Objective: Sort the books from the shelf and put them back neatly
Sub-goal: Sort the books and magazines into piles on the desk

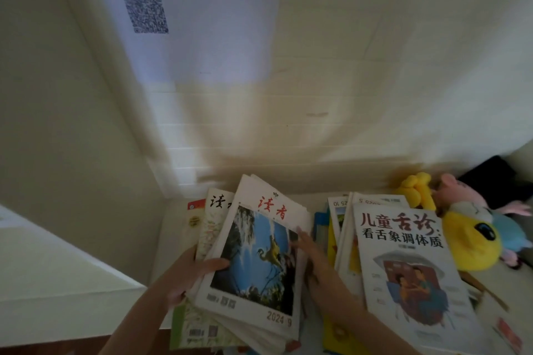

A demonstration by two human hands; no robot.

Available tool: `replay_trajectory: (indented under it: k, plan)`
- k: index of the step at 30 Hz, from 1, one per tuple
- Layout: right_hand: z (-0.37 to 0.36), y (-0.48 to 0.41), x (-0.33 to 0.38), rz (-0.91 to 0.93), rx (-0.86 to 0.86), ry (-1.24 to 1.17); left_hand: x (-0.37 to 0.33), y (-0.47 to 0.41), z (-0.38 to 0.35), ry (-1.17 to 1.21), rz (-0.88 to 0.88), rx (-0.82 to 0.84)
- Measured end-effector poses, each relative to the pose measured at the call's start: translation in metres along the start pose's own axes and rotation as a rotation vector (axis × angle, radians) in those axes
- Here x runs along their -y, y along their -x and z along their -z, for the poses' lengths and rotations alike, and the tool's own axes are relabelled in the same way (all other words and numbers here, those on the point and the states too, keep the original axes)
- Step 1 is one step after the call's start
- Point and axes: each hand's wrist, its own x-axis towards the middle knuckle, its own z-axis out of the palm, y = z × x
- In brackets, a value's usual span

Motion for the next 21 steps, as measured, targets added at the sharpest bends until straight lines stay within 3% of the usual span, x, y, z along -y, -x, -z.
replay_trajectory:
  k: [3,8,13,16,18,21]
  plan:
    - [-0.013,-0.004,-0.002,-0.333,-0.101,-0.393,0.014,0.008,-0.004,0.083,-0.029,-0.083]
    - [-0.013,-0.024,0.008,-0.614,-0.085,-0.86,0.015,0.02,-0.009,0.186,-0.112,-0.067]
    - [0.019,-0.038,0.03,-0.442,-0.022,-1.054,-0.011,0.031,-0.013,0.217,-0.252,0.046]
    - [0.039,-0.046,0.043,-0.243,-0.135,-1.193,-0.027,0.032,-0.006,0.122,-0.385,0.025]
    - [0.046,-0.049,0.048,-0.114,-0.185,-1.118,-0.04,0.028,0.004,0.022,-0.44,-0.014]
    - [0.04,-0.049,0.054,-0.068,-0.245,-0.999,-0.046,0.017,0.023,-0.097,-0.416,-0.037]
